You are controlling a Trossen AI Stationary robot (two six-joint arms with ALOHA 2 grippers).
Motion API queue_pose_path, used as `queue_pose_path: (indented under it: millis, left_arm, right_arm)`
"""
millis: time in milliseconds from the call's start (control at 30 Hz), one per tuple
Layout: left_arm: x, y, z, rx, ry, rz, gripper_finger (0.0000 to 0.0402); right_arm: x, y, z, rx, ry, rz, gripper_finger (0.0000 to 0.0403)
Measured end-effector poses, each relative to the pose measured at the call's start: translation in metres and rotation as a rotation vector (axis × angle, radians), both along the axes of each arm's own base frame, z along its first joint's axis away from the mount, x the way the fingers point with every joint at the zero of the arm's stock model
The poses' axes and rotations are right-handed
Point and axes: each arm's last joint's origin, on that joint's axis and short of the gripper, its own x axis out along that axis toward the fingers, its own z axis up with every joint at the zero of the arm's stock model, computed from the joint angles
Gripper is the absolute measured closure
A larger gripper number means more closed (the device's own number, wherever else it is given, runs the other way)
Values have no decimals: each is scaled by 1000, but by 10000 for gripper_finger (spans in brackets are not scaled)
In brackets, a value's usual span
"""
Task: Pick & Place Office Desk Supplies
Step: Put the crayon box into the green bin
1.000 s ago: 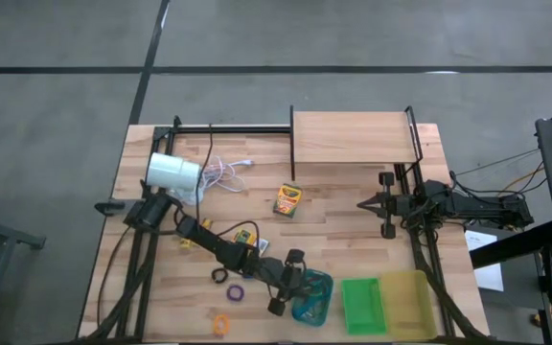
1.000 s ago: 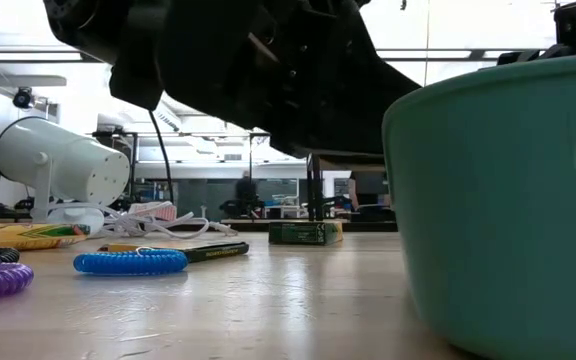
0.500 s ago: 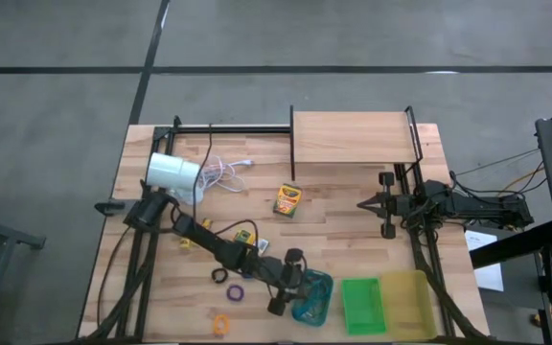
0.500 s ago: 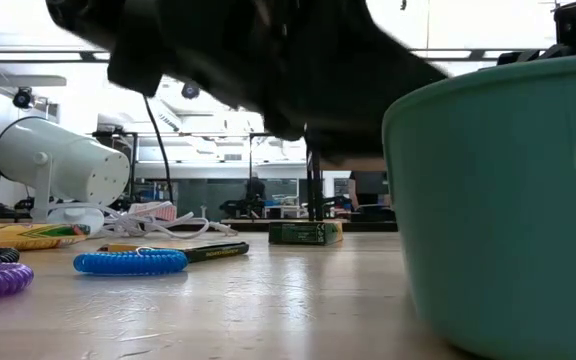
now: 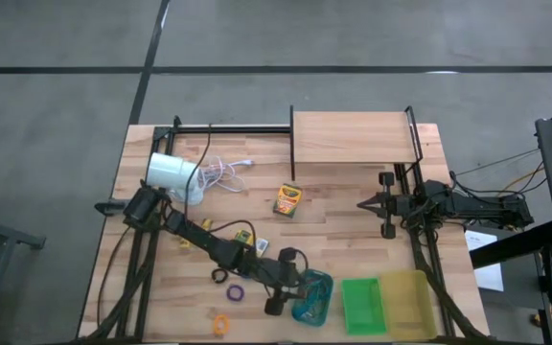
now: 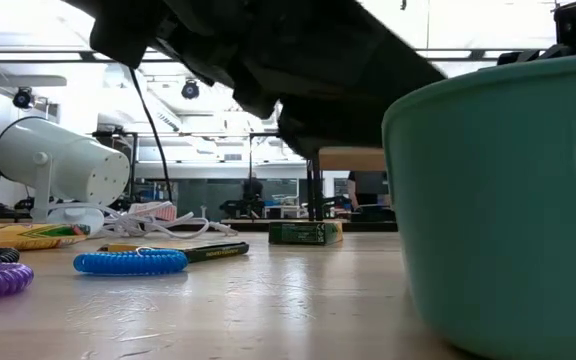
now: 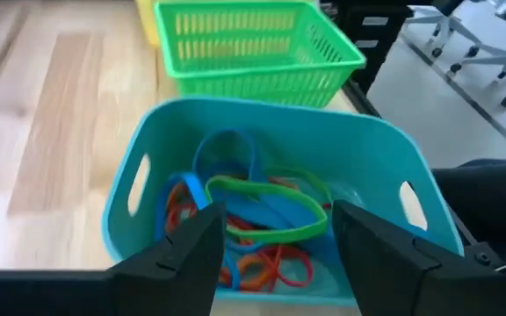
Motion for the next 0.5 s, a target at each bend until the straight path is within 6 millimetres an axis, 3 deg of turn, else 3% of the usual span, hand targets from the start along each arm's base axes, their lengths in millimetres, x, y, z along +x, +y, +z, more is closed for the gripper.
queue_pose_path:
  millis: [200, 500]
  left_arm:
    - [-10, -3, 1, -31, 111, 113, 186]
    - [-47, -36, 24, 45, 123, 310, 186]
  right_arm:
    - [0, 0, 0, 0, -1, 0, 394]
    - [0, 0, 0, 0, 0, -1, 394]
